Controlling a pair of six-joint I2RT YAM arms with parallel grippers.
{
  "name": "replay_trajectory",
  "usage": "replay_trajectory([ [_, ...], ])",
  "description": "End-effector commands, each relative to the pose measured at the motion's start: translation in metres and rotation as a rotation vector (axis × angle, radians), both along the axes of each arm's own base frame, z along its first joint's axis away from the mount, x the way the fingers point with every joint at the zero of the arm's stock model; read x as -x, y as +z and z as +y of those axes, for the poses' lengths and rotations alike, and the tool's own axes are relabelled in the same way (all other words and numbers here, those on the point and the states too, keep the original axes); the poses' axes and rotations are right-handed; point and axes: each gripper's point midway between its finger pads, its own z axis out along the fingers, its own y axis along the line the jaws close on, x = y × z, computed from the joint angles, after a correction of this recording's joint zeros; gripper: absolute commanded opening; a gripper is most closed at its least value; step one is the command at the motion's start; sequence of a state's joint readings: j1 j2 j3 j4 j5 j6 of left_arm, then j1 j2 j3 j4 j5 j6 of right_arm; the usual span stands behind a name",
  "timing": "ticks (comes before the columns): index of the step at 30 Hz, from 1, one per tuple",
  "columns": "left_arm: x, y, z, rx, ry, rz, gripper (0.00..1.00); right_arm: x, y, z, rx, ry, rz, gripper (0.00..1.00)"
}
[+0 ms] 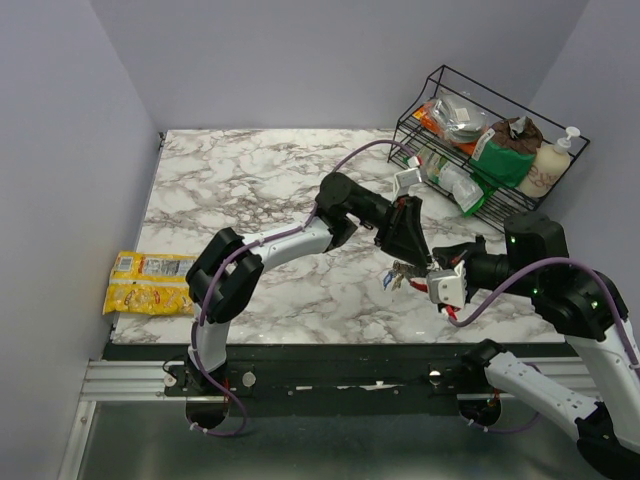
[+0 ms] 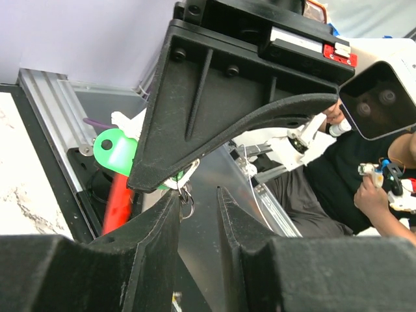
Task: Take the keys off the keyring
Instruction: Remove the key from the keyring.
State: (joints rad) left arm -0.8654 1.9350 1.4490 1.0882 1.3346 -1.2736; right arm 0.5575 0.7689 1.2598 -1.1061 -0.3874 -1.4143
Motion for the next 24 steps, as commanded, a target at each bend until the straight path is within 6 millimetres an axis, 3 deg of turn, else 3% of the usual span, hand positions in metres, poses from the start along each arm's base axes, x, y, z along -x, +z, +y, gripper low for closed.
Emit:
replay_trajectory([
  [1, 0.017, 0.006, 0.001, 0.042, -0.048, -0.039, 0.36, 0.005, 0.013, 0.004, -0.036, 0.023, -0.012, 0.01],
  [10, 0.020, 0.004, 0.000, 0.038, -0.056, -0.037, 0.37, 0.010, 0.023, 0.002, -0.049, 0.026, -0.024, 0.01],
  [24, 0.022, 0.004, 0.001, 0.041, -0.061, -0.043, 0.36, 0.000, 0.031, -0.007, -0.046, -0.043, -0.067, 0.01],
])
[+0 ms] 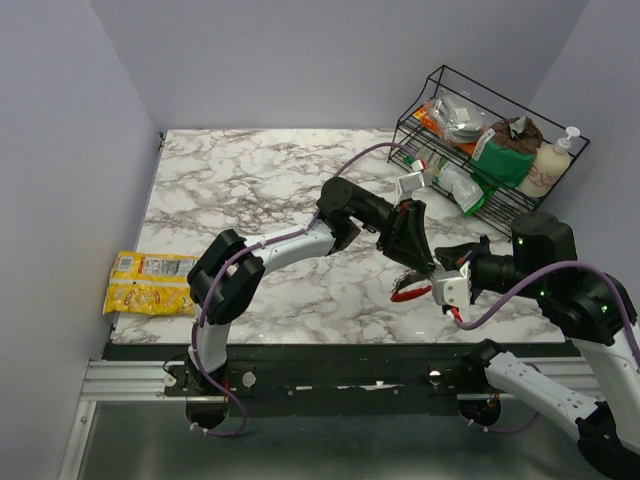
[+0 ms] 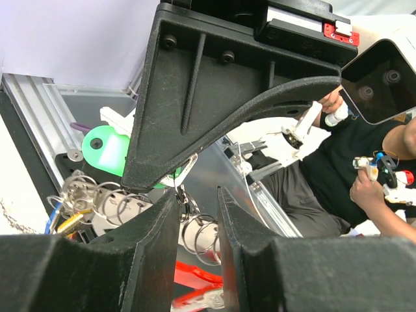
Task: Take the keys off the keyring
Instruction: Remove the key from the keyring.
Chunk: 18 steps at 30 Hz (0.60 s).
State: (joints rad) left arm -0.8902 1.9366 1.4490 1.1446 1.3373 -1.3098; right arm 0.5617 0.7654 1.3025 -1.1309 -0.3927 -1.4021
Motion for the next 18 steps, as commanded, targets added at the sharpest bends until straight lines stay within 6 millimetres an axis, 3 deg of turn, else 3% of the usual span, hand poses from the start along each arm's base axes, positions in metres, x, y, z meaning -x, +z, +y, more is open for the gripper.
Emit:
replay_trajectory([
  [1, 0.009, 0.001, 0.002, 0.024, -0.027, -0.033, 0.35, -0.005, 0.021, -0.005, -0.032, -0.044, -0.060, 0.01],
  [11, 0.007, -0.001, 0.001, 0.010, -0.020, -0.033, 0.04, -0.002, 0.031, -0.011, -0.062, -0.072, -0.080, 0.01],
  [18, 0.007, -0.001, 0.002, 0.007, -0.015, -0.039, 0.01, -0.006, 0.034, -0.021, -0.081, -0.139, -0.105, 0.01],
])
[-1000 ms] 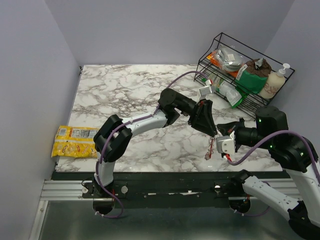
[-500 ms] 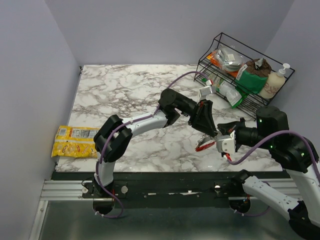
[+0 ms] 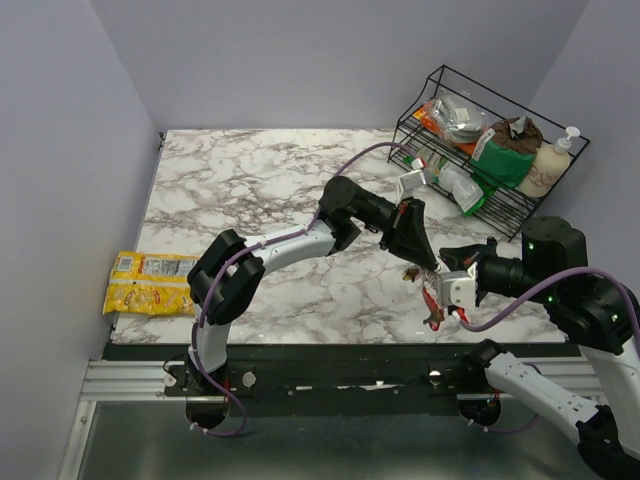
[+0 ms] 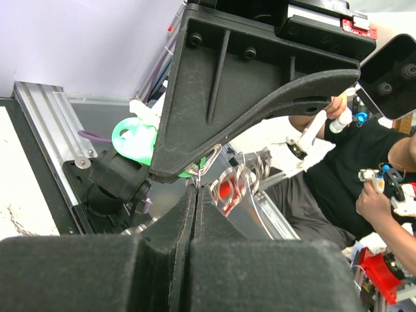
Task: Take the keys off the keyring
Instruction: Remove the key from the keyring.
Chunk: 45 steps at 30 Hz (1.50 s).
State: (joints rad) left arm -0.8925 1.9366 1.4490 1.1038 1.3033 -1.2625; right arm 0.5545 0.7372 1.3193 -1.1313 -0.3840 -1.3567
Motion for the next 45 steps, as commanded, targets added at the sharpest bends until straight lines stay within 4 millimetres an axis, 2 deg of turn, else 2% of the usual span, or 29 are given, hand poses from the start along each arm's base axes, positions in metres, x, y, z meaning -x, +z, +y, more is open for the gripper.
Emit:
replay_trajectory([
  [1, 0.011, 0.000, 0.009, -0.004, -0.046, -0.046, 0.01, -0.012, 0.022, -0.016, -0.039, -0.114, -0.095, 0.01],
  [7, 0.010, 0.003, 0.012, 0.005, -0.040, -0.056, 0.00, -0.021, 0.024, -0.025, -0.066, -0.200, -0.104, 0.01],
  [14, 0.005, 0.012, 0.019, 0.020, -0.020, -0.069, 0.01, -0.016, 0.042, -0.033, -0.130, -0.240, -0.129, 0.01],
  [16, 0.002, 0.018, 0.023, 0.031, -0.007, -0.079, 0.02, -0.017, 0.040, -0.036, -0.127, -0.258, -0.131, 0.01],
  [18, 0.001, 0.023, 0.027, 0.039, -0.001, -0.090, 0.13, -0.016, 0.037, -0.033, -0.137, -0.247, -0.119, 0.01],
  [19, 0.001, 0.024, 0.028, 0.039, -0.002, -0.092, 0.22, -0.015, 0.037, -0.031, -0.143, -0.240, -0.113, 0.01],
  [22, 0.003, 0.025, 0.028, 0.042, 0.001, -0.096, 0.32, -0.011, 0.037, -0.024, -0.168, -0.202, -0.094, 0.01],
  [27, 0.002, 0.017, 0.021, 0.023, -0.005, -0.076, 0.30, -0.012, 0.033, -0.016, -0.169, -0.175, -0.060, 0.01],
  [31, 0.003, 0.020, 0.018, 0.022, -0.007, -0.072, 0.31, -0.012, 0.030, -0.017, -0.163, -0.177, -0.058, 0.01],
  [34, -0.004, 0.027, 0.020, 0.028, 0.011, -0.080, 0.31, -0.013, 0.027, -0.018, -0.156, -0.187, -0.056, 0.01],
  [36, -0.017, 0.032, 0.021, 0.050, 0.054, -0.109, 0.31, -0.015, 0.023, -0.019, -0.150, -0.196, -0.053, 0.01],
  [38, -0.029, 0.027, 0.016, -0.010, 0.109, -0.079, 0.31, -0.017, 0.021, -0.019, -0.147, -0.198, -0.048, 0.01],
  [39, -0.039, 0.027, 0.012, 0.051, 0.163, -0.199, 0.31, -0.017, 0.019, -0.019, -0.144, -0.200, -0.042, 0.01],
  [40, -0.044, -0.005, 0.011, -0.132, 0.202, -0.137, 0.31, -0.018, 0.018, -0.018, -0.146, -0.200, -0.042, 0.01],
  [41, -0.050, 0.006, 0.007, -0.135, 0.254, -0.235, 0.32, -0.018, 0.018, -0.017, -0.149, -0.200, -0.038, 0.01],
  [42, -0.059, -0.008, 0.001, -0.195, 0.336, -0.309, 0.32, -0.019, 0.016, -0.017, -0.149, -0.198, -0.033, 0.01],
  [43, -0.054, -0.014, 0.003, -0.211, 0.325, -0.353, 0.34, -0.018, 0.016, -0.016, -0.153, -0.195, -0.031, 0.01],
  [45, -0.055, -0.006, 0.003, -0.196, 0.336, -0.316, 0.36, -0.019, 0.015, -0.015, -0.156, -0.195, -0.025, 0.01],
])
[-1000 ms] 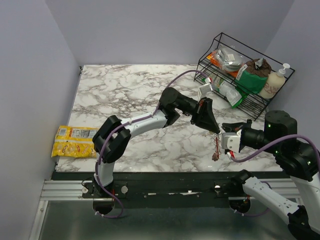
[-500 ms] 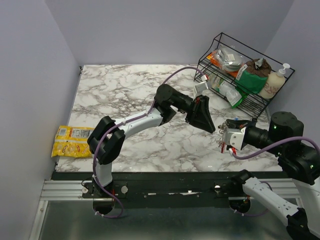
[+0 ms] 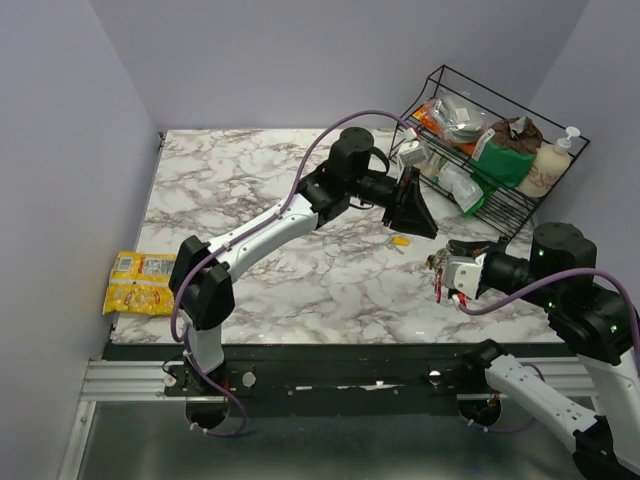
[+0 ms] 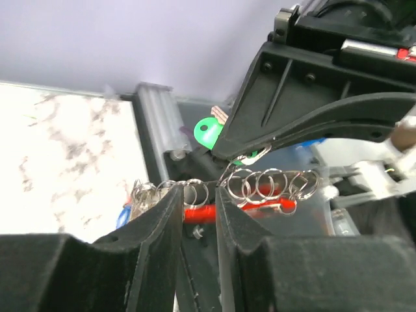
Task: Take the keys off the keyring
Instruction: Remove the key from the keyring.
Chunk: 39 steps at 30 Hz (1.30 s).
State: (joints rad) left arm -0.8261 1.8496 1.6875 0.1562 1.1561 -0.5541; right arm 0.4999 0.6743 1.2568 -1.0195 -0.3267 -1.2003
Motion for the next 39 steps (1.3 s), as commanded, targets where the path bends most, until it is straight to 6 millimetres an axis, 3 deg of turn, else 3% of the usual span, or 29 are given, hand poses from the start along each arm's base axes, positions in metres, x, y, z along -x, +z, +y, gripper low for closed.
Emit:
replay_trajectory([
  [1, 0.004, -0.022, 0.010, -0.132, 0.091, -0.150, 0.38, -0.007, 0.008, 0.001, -0.035, -0.024, -0.028, 0.01],
  [5, 0.007, -0.021, 0.010, -0.134, 0.071, -0.173, 0.39, -0.009, 0.006, -0.002, -0.041, -0.049, -0.029, 0.01],
  [13, 0.034, -0.030, 0.001, -0.158, 0.006, -0.225, 0.40, -0.019, 0.006, -0.004, -0.063, -0.097, -0.036, 0.01],
  [39, 0.016, -0.033, -0.012, -0.193, 0.098, -0.293, 0.45, -0.012, -0.009, 0.002, -0.087, -0.068, 0.021, 0.01],
])
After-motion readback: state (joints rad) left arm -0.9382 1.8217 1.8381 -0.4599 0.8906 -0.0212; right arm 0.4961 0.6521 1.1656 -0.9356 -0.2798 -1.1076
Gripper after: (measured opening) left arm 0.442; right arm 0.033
